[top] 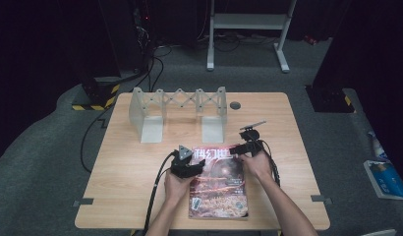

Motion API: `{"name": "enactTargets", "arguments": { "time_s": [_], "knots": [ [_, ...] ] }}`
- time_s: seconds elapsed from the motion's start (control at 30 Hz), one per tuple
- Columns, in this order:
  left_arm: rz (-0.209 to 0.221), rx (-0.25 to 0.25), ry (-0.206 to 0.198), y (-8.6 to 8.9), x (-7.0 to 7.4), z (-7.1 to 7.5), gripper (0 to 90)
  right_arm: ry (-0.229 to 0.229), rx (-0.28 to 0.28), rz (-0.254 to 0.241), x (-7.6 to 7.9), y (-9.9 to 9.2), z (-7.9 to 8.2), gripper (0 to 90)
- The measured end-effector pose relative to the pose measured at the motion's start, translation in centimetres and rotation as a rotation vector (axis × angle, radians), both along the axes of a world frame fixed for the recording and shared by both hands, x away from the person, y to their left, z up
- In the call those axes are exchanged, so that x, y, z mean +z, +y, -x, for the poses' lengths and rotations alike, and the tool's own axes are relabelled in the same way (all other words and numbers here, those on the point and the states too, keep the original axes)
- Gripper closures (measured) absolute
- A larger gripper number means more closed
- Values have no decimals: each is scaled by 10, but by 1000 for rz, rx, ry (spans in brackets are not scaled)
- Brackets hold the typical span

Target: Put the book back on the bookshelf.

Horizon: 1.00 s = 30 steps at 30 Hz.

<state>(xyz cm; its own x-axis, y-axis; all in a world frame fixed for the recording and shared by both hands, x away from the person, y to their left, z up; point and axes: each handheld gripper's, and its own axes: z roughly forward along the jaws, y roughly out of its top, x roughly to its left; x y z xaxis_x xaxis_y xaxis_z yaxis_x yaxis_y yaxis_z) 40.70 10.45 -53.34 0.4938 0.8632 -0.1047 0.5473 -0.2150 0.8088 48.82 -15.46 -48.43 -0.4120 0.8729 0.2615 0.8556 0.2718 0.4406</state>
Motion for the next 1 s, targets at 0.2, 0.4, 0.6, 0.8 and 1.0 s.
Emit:
{"name": "enactTargets", "arguments": {
  "time_s": [0.2,0.4,0.6,0.8,1.0],
  "knots": [
    [0,3,0,0,0,0,370,32,8,-21,-2,-4,3,490],
    [-2,4,-2,0,0,0,370,24,18,-60,3,-4,4,495],
    [0,7,-1,0,0,0,371,17,43,-50,3,-3,8,490],
    [-2,5,-3,0,0,0,371,49,61,-116,-2,-4,6,500],
    [1,5,-1,0,0,0,370,29,87,-69,-3,4,8,526]
  ]
}}
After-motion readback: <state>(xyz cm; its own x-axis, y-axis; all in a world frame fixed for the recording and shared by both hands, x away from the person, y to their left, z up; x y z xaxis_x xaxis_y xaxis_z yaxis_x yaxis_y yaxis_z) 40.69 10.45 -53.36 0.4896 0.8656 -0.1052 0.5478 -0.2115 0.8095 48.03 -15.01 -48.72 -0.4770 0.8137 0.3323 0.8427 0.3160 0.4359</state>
